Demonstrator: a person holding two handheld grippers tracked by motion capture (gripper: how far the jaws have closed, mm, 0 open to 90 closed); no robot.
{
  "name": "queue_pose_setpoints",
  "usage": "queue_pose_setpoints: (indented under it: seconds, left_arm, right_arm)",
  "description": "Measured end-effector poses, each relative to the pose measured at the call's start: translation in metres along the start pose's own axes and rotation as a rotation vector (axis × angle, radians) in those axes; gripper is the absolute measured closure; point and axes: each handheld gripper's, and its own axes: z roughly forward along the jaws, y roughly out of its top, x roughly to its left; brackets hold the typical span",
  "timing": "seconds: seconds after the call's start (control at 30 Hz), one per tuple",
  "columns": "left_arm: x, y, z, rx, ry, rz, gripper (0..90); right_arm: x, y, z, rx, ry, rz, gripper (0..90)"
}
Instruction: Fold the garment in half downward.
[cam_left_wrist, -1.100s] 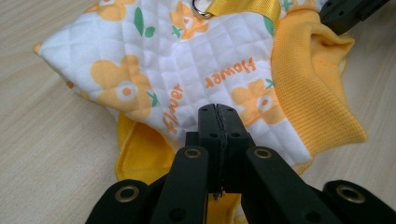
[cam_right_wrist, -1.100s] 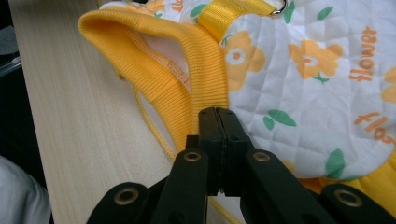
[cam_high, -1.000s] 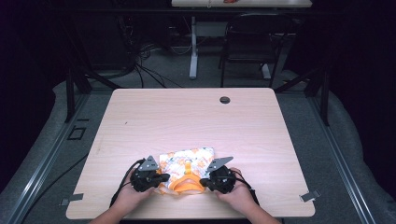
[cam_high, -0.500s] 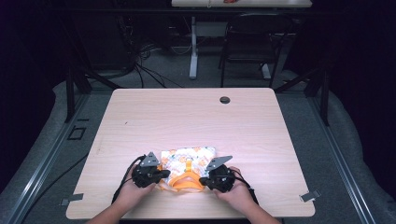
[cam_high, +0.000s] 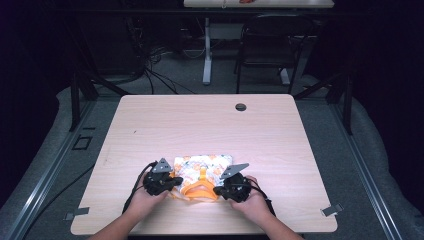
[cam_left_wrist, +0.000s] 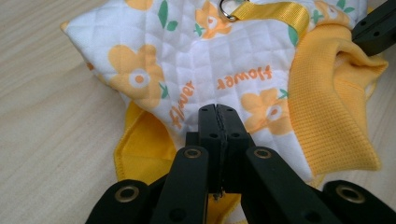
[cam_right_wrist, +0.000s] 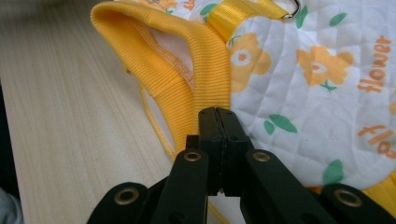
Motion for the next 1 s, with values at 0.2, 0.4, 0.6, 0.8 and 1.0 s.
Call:
queue_pose_setpoints:
  seconds: [0.2, 0.4, 0.6, 0.8, 1.0]
  left_arm:
    - [0.008, 0.003, 0.004, -0.018, 0.009, -0.027, 89.7]
    - [0.016, 0.009, 0.011, -0.03, 0.041, -0.047, 89.8]
    - [0.024, 0.014, 0.016, -0.04, 0.048, -0.069, 89.8]
    - [0.031, 0.014, 0.021, -0.07, 0.049, -0.105, 89.8]
    - [0.036, 0.017, 0.023, -0.072, 0.052, -0.115, 89.9]
  right_arm:
    - [-0.006, 0.004, 0.003, -0.014, -0.019, 0.016, 89.9]
    - [-0.016, 0.012, 0.007, -0.011, -0.052, 0.029, 89.9]
    - [-0.024, 0.016, 0.012, -0.029, -0.068, 0.045, 89.9]
    - [-0.031, 0.021, 0.015, -0.03, -0.091, 0.055, 89.9]
    - [-0.038, 0.024, 0.018, -0.039, -0.091, 0.08, 89.9]
